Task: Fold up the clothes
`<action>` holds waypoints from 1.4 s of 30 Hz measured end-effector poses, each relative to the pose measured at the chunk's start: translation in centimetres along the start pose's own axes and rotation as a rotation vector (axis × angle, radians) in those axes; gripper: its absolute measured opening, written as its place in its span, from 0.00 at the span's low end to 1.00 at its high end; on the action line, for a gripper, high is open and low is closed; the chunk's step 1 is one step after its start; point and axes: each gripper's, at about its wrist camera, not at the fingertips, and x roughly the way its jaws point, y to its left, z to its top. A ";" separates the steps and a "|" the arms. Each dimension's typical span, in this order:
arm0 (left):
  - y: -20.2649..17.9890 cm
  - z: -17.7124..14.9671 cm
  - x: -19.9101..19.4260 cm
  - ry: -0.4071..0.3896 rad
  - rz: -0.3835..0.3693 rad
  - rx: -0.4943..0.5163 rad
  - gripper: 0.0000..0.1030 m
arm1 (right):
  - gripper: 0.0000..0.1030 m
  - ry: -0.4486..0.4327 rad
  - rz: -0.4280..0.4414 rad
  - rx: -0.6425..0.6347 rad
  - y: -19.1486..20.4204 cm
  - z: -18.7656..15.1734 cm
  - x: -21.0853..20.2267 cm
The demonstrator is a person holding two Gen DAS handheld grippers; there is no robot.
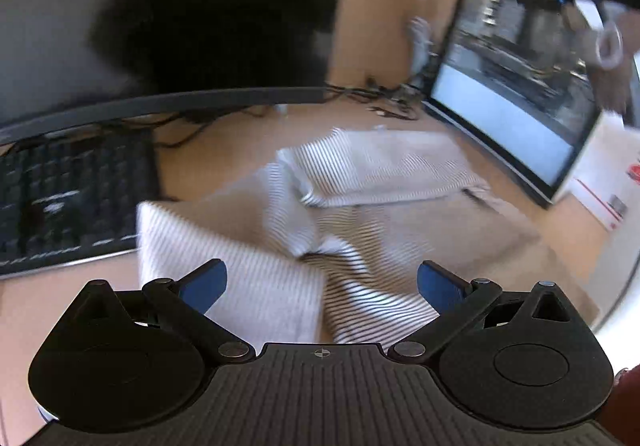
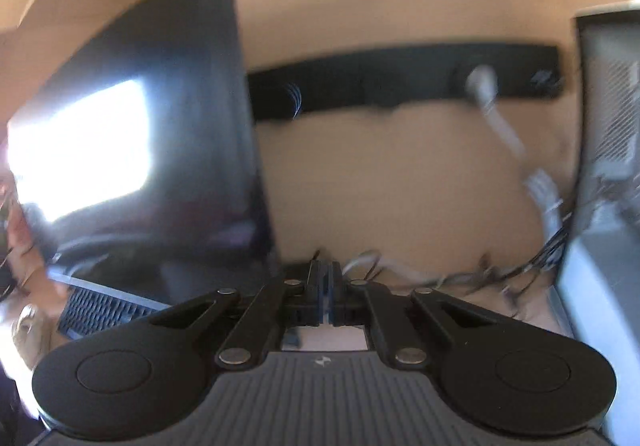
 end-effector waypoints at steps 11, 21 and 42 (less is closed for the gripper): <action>1.3 -2.1 -0.9 0.050 0.155 -0.013 1.00 | 0.29 0.361 0.237 -0.029 4.8 -10.7 5.4; 2.9 -1.6 -2.5 0.048 0.283 -0.048 1.00 | 0.17 0.569 0.345 0.388 7.6 -18.0 10.7; -4.7 1.9 3.8 0.063 0.104 0.020 1.00 | 0.03 0.034 0.049 -0.058 -5.1 0.2 -0.1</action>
